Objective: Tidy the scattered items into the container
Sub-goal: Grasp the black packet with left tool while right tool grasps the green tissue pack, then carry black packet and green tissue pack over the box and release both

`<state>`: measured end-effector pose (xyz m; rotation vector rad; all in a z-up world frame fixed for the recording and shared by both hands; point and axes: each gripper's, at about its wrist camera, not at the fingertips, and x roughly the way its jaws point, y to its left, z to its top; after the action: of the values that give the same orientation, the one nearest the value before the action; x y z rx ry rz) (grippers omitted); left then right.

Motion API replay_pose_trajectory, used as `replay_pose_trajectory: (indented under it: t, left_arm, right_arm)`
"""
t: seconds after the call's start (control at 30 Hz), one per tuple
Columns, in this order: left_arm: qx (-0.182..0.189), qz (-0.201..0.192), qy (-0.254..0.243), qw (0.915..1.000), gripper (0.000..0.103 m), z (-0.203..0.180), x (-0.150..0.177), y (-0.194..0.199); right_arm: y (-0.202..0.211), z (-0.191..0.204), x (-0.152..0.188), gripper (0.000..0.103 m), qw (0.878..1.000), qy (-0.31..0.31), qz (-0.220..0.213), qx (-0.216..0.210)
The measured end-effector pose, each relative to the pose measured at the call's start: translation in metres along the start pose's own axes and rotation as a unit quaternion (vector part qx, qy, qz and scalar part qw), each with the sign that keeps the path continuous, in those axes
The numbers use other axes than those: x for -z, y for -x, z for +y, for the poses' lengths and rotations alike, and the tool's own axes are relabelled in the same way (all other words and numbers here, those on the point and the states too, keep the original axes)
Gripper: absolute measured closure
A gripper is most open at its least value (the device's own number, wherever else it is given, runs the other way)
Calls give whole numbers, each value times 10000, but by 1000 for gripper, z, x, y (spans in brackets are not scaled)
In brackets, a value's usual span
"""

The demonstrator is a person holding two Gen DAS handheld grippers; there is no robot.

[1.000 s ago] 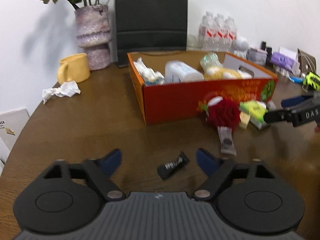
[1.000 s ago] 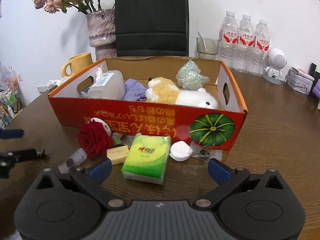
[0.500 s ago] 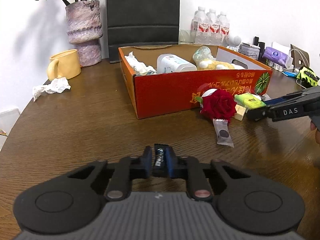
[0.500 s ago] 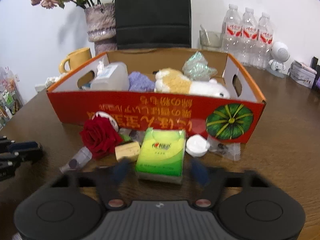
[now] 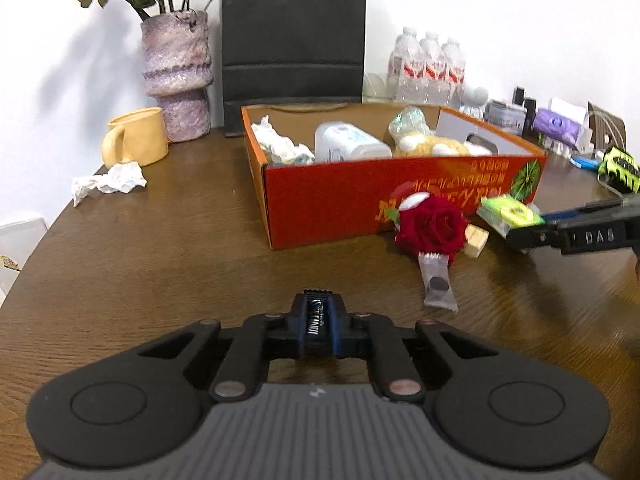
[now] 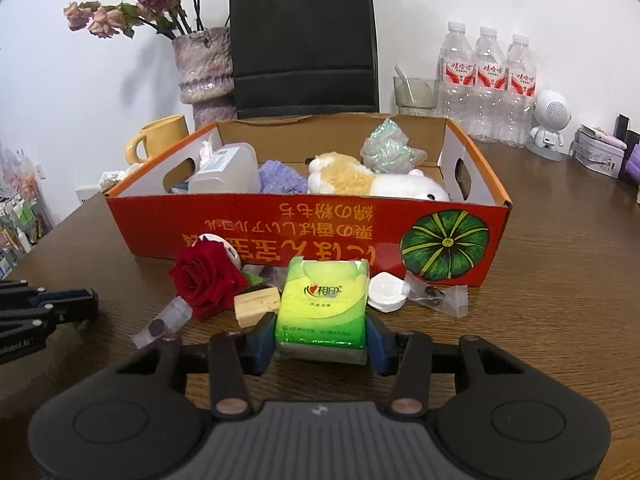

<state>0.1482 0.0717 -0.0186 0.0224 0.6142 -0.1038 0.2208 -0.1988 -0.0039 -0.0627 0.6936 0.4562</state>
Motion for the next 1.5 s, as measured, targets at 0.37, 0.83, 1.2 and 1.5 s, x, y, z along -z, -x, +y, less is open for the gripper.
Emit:
replay_pose_trajectory:
  t: [0.37, 0.83, 1.2, 1.5]
  left_arm:
    - [-72, -1123, 537, 9922, 91, -8, -48, 28]
    - [-174, -1361, 1502, 9791, 91, -19, -139, -62]
    - [-211, -887, 1414, 9858, 91, -10, -159, -132]
    - [-261, -768, 1360, 9874, 5, -16, -160, -136]
  right_arm:
    - [38, -1, -14, 58, 9985, 48, -533, -96]
    - [0, -19, -103, 58, 9938, -113, -1103, -42]
    - [-93, -37, -136, 58, 9988, -116, -478, 28]
    - [-103, -44, -138, 13, 9993, -105, -363, 42]
